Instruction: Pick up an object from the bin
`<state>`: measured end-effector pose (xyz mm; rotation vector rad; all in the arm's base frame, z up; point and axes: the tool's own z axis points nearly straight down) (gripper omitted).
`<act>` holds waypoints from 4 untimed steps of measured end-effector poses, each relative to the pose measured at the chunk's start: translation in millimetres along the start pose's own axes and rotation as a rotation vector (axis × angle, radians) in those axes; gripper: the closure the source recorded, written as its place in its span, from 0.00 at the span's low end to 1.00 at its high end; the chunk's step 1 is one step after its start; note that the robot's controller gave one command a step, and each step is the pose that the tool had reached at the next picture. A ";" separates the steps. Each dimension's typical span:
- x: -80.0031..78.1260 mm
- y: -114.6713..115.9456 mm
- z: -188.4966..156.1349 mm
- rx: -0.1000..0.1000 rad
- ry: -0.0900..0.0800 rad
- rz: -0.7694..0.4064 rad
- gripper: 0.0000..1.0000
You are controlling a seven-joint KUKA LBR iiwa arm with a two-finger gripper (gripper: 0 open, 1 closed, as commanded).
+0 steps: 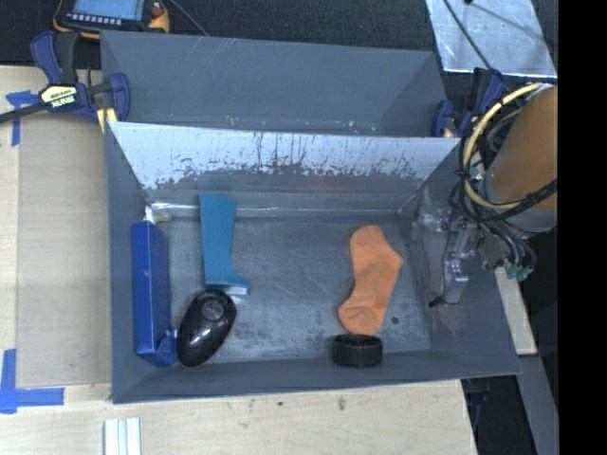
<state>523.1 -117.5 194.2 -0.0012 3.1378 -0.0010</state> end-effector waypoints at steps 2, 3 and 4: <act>-18.6 27.4 53.8 0.000 0.002 0.118 0.00; -18.1 37.8 86.6 0.000 -0.004 0.140 0.00; -2.5 22.3 114.1 0.000 0.002 0.300 1.00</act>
Offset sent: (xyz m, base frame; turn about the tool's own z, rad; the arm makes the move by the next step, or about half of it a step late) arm 0.0220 0.0315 -0.0545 0.1222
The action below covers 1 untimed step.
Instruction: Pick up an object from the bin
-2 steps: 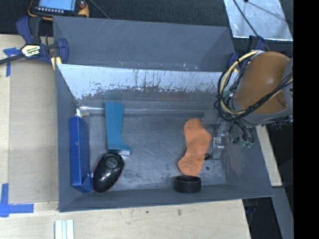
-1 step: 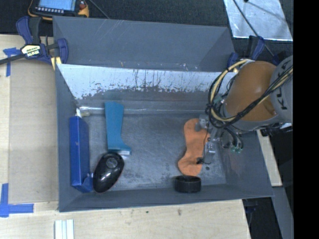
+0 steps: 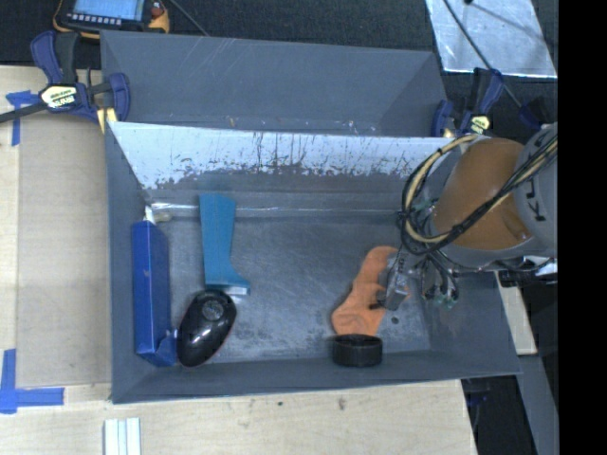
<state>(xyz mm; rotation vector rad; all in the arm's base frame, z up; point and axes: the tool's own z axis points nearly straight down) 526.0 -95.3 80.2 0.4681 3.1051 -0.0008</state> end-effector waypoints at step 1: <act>0.0 0.0 0.0 0.000 0.000 -0.001 1.00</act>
Offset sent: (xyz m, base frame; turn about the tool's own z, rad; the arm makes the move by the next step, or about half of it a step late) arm -0.0099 0.0034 0.0677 -0.0234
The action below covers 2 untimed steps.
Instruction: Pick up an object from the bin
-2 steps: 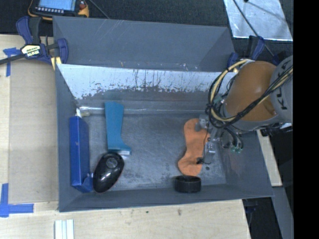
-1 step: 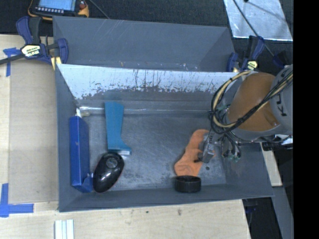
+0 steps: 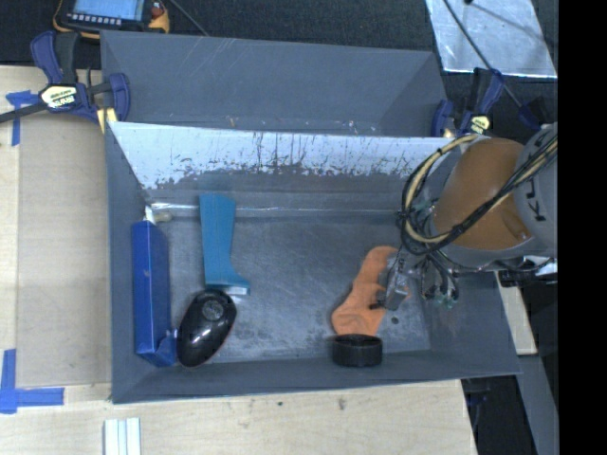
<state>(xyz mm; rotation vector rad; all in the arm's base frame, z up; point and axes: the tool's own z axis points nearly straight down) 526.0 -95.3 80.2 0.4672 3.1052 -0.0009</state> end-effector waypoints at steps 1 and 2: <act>8.3 -0.3 -42.0 0.000 0.005 -0.014 1.00; 14.1 34.8 -54.6 -0.001 -0.010 0.001 1.00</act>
Offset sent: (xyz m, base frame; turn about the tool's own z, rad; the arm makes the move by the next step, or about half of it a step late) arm -0.0050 0.0633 0.0337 0.0064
